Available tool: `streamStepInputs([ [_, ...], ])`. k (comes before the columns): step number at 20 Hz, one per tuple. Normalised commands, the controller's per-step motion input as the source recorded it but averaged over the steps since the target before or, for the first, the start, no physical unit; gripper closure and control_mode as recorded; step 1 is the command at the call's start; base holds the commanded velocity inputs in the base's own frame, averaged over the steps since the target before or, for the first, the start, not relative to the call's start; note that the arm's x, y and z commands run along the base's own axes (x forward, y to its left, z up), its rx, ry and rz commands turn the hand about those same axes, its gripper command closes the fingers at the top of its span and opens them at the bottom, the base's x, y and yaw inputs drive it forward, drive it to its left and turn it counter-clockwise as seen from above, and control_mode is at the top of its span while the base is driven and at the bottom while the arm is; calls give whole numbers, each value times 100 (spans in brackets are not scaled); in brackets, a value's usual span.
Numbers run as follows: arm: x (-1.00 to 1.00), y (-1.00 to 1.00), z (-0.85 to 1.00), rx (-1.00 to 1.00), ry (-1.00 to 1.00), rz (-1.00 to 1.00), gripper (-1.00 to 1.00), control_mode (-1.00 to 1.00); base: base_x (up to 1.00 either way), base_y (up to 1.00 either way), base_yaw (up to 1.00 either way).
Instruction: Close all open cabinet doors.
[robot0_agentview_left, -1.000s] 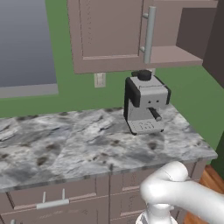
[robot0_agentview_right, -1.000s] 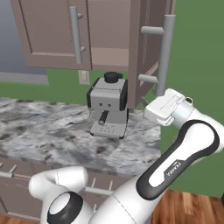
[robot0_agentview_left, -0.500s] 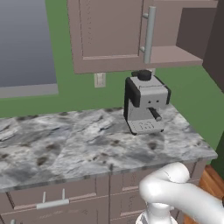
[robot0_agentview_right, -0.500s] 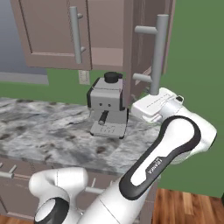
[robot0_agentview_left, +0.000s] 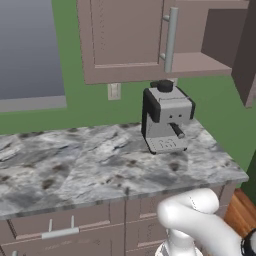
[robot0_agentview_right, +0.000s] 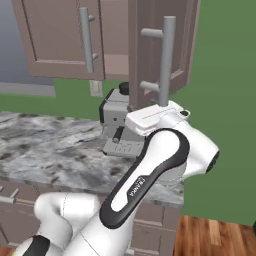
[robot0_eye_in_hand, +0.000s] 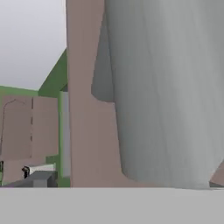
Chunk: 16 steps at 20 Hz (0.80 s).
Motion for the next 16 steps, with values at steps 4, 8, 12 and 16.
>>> streamStepInputs([
  [4, 0, 54, 0, 1, 0, -16, -100, -100, 0, 0, 0],
  [8, 14, 41, 2, 1, 0, -12, -100, -100, 0, 0, 0],
  [12, 45, 23, 2, 7, 0, -1, -100, -100, 0, 0, 0],
  [16, 46, 11, 0, 8, 0, 2, -100, -100, 0, 0, 0],
])
